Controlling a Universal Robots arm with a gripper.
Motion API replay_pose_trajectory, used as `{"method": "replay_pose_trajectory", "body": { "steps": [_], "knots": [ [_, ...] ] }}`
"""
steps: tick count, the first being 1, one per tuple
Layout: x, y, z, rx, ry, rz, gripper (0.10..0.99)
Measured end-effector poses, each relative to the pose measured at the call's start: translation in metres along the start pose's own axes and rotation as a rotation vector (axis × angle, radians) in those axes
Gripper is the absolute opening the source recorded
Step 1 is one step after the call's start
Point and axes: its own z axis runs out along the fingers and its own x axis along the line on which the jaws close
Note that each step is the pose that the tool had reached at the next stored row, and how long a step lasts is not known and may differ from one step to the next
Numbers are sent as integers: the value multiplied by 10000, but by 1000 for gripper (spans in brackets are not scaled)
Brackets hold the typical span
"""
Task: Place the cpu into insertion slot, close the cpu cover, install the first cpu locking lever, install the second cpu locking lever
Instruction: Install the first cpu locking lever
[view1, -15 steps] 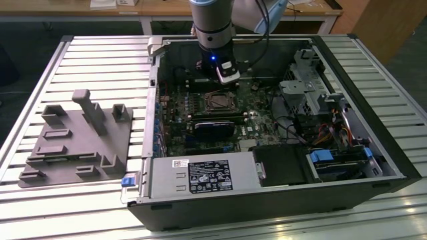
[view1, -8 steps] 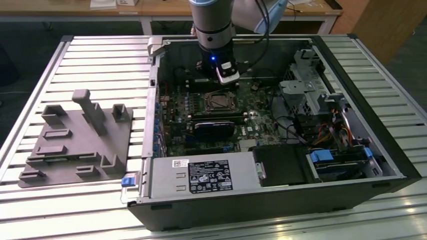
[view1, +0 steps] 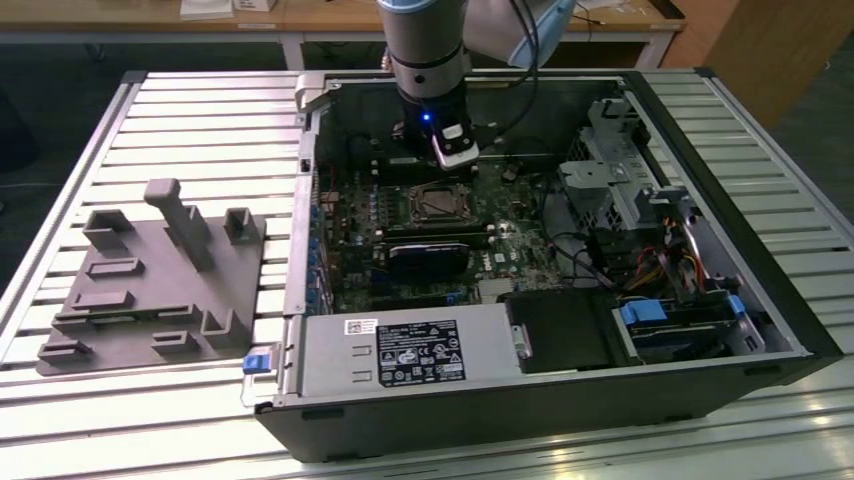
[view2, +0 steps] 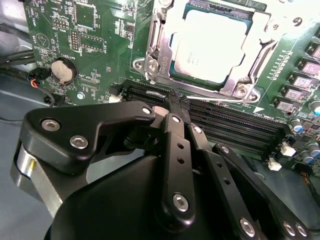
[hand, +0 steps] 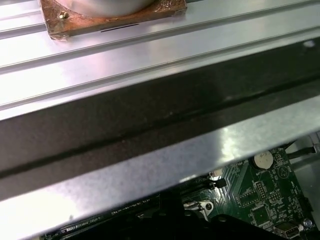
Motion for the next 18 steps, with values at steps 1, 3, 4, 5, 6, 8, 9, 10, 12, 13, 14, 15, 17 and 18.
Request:
{"method": "replay_pose_trajectory", "body": {
  "steps": [1,3,4,5,6,8,9,10,12,13,14,15,17,18],
  "knots": [
    [0,0,1,0,0,0,106],
    [1,3,4,-2,-1,-1,106],
    [2,5,5,-1,0,-1,106],
    [3,8,6,-1,0,0,106],
    [3,11,7,0,0,3,106],
    [4,18,10,1,-4,21,106],
    [4,22,11,3,-7,34,106],
    [3,25,12,6,-10,47,106],
    [0,26,15,10,-19,81,106],
    [-2,27,16,15,-25,105,106],
    [-3,28,16,26,-33,137,106],
    [-5,29,17,37,-44,175,106],
    [-7,29,18,59,-67,260,106],
    [-7,29,18,68,-78,304,106]
  ]
}}
